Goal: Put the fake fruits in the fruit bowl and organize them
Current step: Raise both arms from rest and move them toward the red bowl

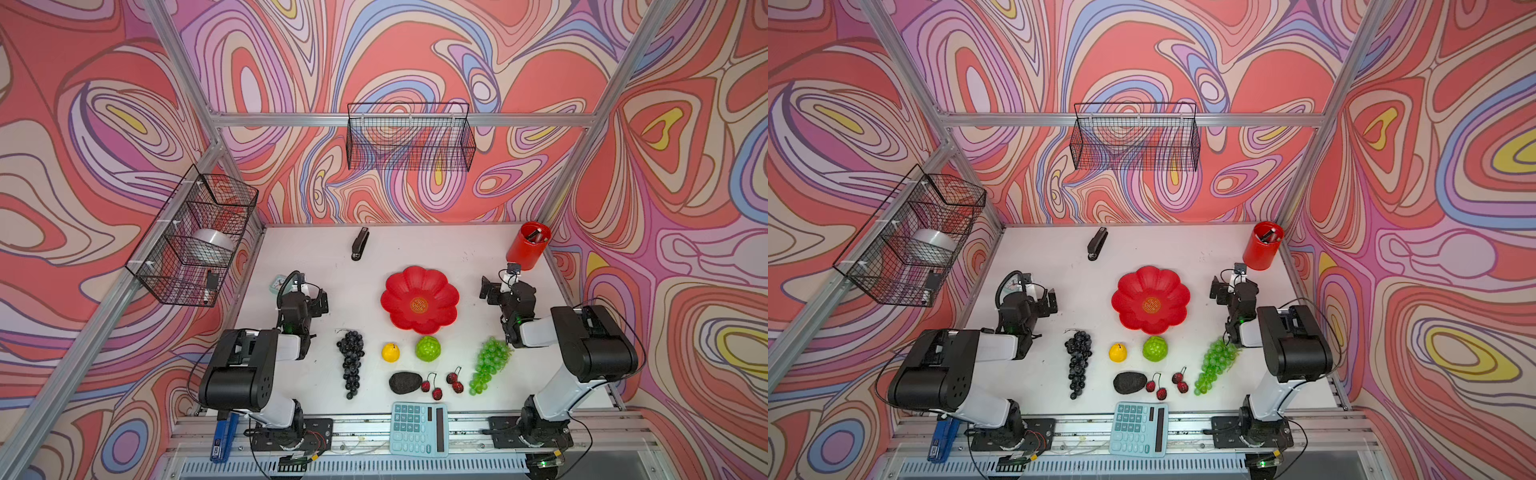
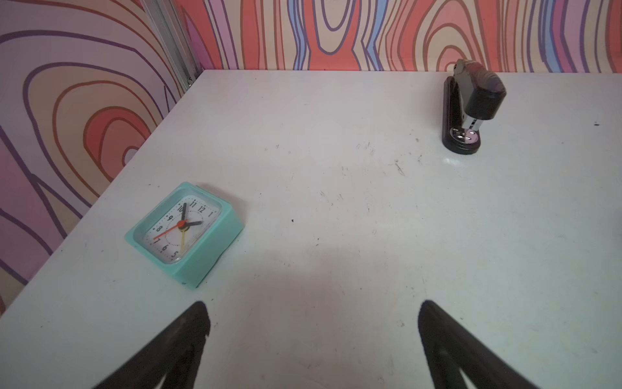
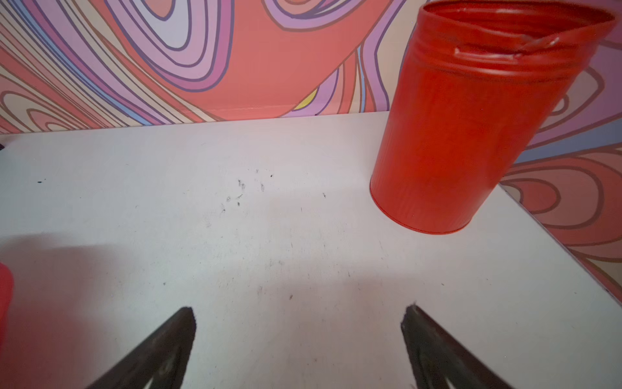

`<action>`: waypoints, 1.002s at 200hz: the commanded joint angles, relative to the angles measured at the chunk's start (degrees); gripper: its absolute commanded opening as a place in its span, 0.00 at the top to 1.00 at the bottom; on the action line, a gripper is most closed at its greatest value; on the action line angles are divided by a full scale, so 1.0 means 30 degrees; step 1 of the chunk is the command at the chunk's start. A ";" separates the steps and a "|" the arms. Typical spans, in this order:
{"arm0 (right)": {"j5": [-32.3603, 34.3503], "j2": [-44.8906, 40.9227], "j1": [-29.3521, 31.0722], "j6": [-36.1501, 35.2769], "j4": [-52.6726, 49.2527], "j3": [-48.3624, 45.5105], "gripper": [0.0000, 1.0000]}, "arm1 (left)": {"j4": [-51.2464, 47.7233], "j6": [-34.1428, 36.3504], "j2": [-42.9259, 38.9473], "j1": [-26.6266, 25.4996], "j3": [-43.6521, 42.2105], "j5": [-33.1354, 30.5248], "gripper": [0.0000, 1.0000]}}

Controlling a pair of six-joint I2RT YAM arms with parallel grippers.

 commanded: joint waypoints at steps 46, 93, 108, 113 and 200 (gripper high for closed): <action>0.0210 -0.0065 -0.0127 0.0193 0.0056 0.0102 0.02 | 0.0655 -0.0015 -0.0059 0.0076 0.0054 -0.0001 0.00; 0.0179 -0.0036 -0.0127 0.0194 0.0026 0.0146 0.02 | 0.0655 -0.0020 -0.0043 0.0076 0.0059 0.0009 0.00; 0.0179 -0.0044 -0.0127 0.0217 -0.0002 0.0164 0.02 | 0.0567 -0.0015 -0.0031 0.0076 0.0067 0.0008 0.00; 0.0179 -0.0043 -0.0127 0.0236 -0.0018 0.0176 0.02 | 0.0542 -0.0046 -0.0020 0.0076 0.0117 0.0009 0.00; 0.2747 -0.4379 -0.0127 0.1360 -0.4993 0.0914 0.01 | -0.0652 -0.0279 -0.0977 -0.0408 0.0414 -0.2567 0.00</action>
